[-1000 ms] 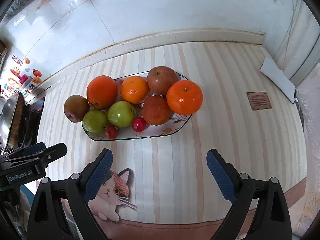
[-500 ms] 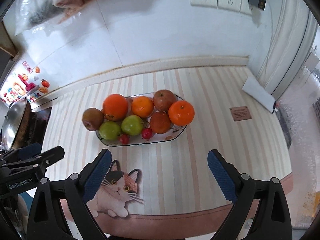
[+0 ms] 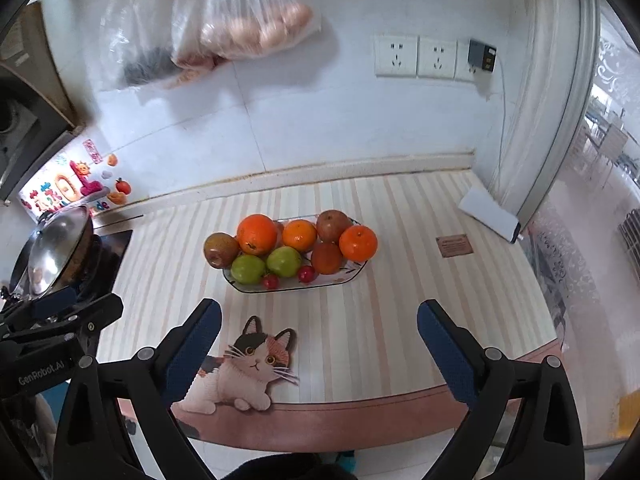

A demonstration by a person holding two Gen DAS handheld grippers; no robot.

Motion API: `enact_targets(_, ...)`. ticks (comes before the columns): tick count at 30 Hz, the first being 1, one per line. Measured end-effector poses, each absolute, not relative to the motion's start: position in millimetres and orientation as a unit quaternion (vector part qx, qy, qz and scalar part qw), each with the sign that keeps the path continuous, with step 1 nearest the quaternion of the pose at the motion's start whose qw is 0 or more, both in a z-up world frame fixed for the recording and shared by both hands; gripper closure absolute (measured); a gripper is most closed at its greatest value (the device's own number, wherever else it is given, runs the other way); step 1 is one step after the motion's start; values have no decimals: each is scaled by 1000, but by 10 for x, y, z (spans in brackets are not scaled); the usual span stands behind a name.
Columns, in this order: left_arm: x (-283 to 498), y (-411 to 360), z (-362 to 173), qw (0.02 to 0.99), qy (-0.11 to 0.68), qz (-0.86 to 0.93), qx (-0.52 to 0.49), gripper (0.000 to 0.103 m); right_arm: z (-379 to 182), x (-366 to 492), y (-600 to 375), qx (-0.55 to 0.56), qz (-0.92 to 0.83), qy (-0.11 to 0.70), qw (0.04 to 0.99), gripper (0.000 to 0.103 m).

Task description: Organize fruits

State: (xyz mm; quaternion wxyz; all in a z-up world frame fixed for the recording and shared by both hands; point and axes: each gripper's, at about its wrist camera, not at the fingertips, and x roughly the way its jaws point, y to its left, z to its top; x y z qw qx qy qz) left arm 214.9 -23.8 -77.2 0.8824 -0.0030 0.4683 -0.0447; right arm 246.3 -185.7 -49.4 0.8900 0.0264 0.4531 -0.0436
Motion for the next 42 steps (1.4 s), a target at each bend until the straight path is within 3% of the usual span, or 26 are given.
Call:
enact_targets(21, 819, -237, -168, 916, 401, 15, -28, 17, 432, 1177, -1777, -9, 12, 387, 922, 2)
enact_targets(42, 592, 71, -11, 927, 373, -29, -11, 17, 564, 711, -1461, 13, -26, 370, 929, 1)
